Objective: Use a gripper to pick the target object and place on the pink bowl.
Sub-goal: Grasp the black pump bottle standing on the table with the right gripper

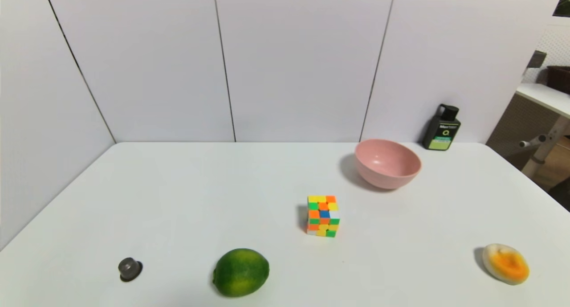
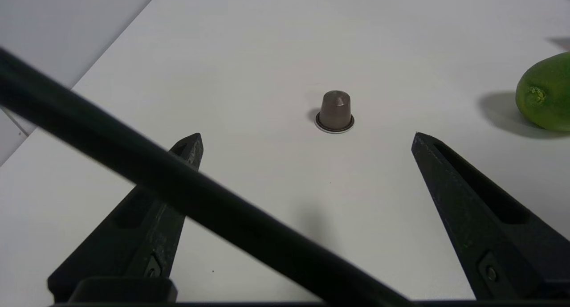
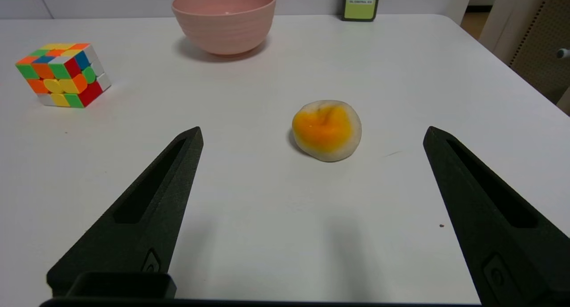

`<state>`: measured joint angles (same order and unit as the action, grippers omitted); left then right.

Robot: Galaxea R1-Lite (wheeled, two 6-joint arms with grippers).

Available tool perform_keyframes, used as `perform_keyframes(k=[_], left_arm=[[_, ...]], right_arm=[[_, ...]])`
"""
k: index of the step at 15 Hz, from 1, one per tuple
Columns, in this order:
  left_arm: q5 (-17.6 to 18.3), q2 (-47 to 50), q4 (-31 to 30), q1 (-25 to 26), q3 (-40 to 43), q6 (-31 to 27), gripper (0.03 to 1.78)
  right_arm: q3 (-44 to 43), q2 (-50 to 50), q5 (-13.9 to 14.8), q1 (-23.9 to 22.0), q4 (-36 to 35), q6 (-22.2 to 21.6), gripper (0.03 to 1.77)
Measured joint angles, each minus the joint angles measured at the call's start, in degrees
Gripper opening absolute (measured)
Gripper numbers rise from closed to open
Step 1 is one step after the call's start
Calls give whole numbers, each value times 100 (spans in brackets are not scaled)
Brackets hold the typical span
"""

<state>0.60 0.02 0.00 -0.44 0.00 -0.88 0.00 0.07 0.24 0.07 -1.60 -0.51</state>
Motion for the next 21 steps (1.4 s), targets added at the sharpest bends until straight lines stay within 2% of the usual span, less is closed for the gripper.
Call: perform_keyframes(k=[5,8,12,14,17,21], left_arm=[[2,0,0,0,0,-2,169],[0,0,0,0,0,2,169],[2,0,0,2,0,2,169],[2,0,0,0,0,2,169],[2,0,0,0,0,0,169],[2,0,0,0,0,0,169]], right_arm=[[-182,-349,-15,0,446,18,171],[-1006,-1173,-6,6,958,-15,171],[-2422,-2878,-17,-93,1375,2,171],[-3111,-3808,-54,-354,1460,117,171],[-3941,-5046,-258,-862,1651,441,171],[-4868,-6600,-525,-1479,1797,1167,171]])
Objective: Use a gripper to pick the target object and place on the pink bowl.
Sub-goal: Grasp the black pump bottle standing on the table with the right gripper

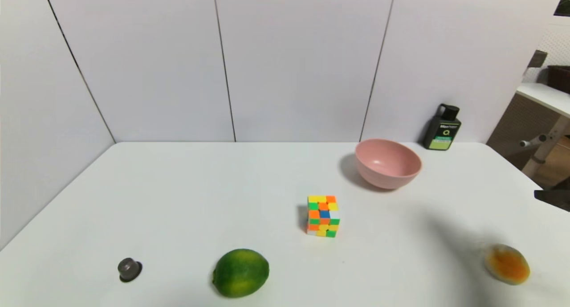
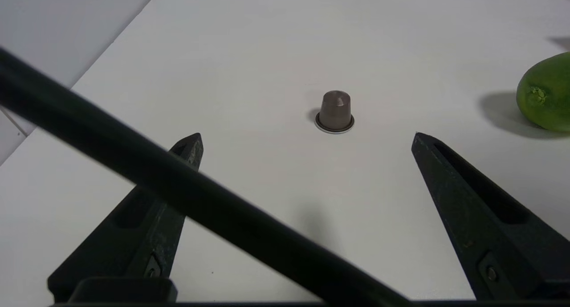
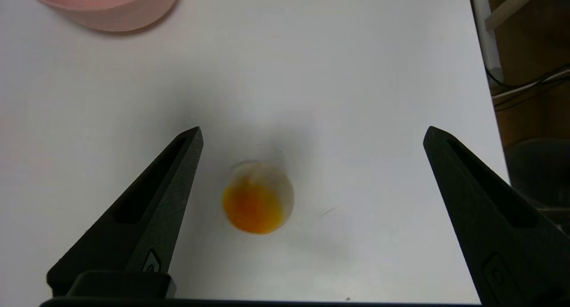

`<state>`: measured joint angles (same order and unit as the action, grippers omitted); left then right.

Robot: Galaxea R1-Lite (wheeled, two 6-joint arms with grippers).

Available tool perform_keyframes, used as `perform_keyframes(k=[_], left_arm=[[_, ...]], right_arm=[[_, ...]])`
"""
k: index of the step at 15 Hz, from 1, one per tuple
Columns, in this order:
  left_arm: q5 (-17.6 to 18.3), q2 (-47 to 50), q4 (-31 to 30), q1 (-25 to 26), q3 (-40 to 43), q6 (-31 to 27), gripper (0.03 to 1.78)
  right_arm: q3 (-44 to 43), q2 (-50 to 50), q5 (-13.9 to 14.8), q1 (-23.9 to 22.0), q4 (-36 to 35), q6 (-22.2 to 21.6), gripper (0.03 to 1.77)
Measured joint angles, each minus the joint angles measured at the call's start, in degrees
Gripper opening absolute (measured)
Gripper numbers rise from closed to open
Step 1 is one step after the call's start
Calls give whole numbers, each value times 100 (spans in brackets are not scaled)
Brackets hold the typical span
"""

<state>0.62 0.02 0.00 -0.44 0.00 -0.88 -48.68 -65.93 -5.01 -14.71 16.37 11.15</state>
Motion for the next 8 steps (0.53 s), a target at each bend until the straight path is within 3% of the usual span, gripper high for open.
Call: perform_keyframes(k=[5,8], left_arm=[[1,0,0,0,0,0,169],[0,0,0,0,0,0,169]], right_arm=[[-1001,-1725,-37,-243,-87,293,171],[-1262,-2564,-41,-262,-572,319,171]])
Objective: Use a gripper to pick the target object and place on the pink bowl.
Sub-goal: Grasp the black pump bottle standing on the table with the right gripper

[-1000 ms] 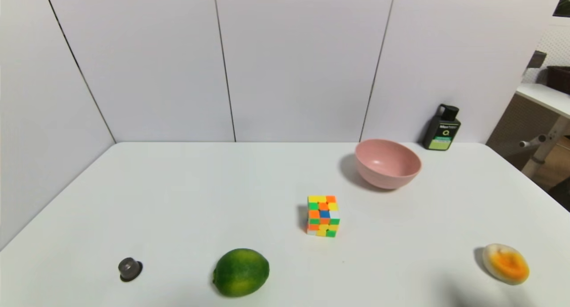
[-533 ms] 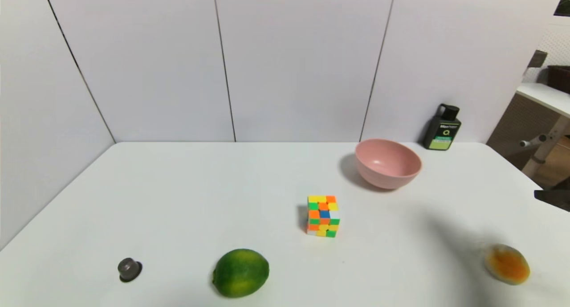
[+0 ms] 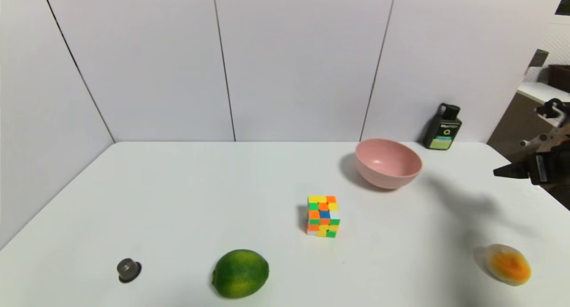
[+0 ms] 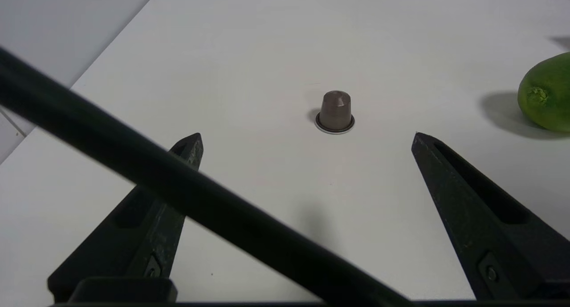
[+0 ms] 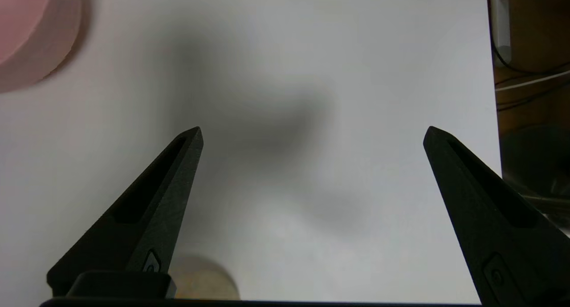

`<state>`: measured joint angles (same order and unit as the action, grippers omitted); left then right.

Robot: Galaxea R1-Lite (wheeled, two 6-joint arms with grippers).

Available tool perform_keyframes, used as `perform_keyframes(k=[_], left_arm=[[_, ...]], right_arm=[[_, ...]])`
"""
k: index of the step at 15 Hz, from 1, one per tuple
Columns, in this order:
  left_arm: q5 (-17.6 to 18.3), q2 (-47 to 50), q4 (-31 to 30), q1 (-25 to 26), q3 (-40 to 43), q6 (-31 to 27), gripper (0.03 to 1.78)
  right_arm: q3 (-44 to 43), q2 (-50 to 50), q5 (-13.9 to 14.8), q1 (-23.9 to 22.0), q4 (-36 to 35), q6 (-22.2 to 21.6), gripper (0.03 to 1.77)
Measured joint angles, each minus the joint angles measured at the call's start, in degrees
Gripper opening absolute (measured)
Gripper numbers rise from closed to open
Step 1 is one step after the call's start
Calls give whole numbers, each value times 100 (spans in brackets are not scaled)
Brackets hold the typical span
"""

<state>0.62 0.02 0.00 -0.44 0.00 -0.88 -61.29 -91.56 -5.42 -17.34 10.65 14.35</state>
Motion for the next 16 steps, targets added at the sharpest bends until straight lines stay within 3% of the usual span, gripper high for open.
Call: perform_keyframes(k=[4,6,8,12,16], left_arm=[[0,0,0,0,0,0,169],[0,0,0,0,0,0,169],[0,0,0,0,0,0,169],[0,0,0,0,0,0,169],[0,0,0,0,0,2,169]], right_arm=[[-74,-794,-48,52,-1013,-68,171],[-74,-1119,-308,100,-1599,-149,171],[-59,-1467,-590,193,-2332,-413,171],[-116,-2181,-673,400,-3746,-884,171],[-308,-2673,-651,422,-4069,-908,171]])
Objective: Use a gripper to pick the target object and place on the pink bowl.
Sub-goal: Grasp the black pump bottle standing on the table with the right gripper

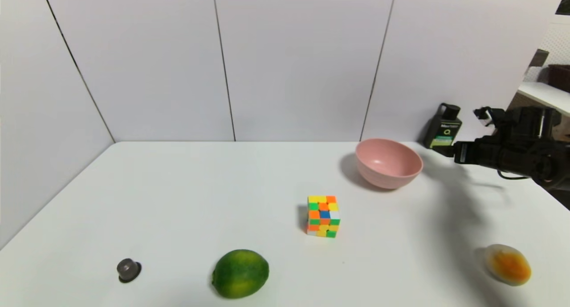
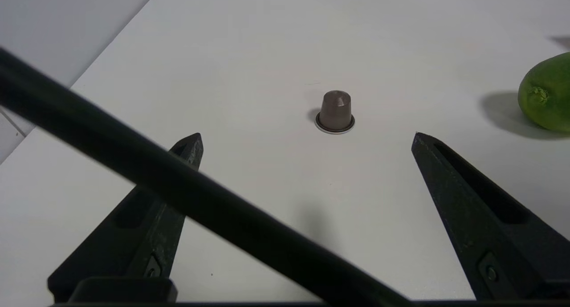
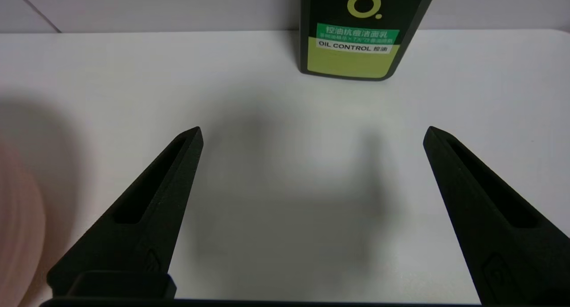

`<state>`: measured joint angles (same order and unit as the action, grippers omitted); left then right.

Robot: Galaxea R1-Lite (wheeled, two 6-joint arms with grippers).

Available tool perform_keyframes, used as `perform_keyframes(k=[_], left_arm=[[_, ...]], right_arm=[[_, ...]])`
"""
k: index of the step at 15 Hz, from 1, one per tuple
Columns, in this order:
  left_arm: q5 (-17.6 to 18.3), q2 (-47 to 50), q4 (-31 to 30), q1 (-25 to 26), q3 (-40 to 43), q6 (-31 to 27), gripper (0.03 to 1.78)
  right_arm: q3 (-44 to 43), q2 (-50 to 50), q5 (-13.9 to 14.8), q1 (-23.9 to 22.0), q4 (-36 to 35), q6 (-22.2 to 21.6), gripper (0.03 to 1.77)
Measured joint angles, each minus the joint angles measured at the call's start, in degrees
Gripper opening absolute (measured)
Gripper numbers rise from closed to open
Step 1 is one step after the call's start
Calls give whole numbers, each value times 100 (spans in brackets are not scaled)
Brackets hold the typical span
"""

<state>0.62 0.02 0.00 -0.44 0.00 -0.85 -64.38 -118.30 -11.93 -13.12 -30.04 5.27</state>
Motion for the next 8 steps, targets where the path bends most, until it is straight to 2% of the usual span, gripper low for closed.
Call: perform_keyframes(k=[3,5,8], left_arm=[[-2,0,0,0,0,-2,169],[0,0,0,2,0,-5,169],[0,0,0,2,0,-2,169]], right_arm=[[-336,-306,17,-13,-210,-9,171],[-408,-456,15,-22,-585,-34,171],[-423,-557,15,-20,-736,-135,171]])
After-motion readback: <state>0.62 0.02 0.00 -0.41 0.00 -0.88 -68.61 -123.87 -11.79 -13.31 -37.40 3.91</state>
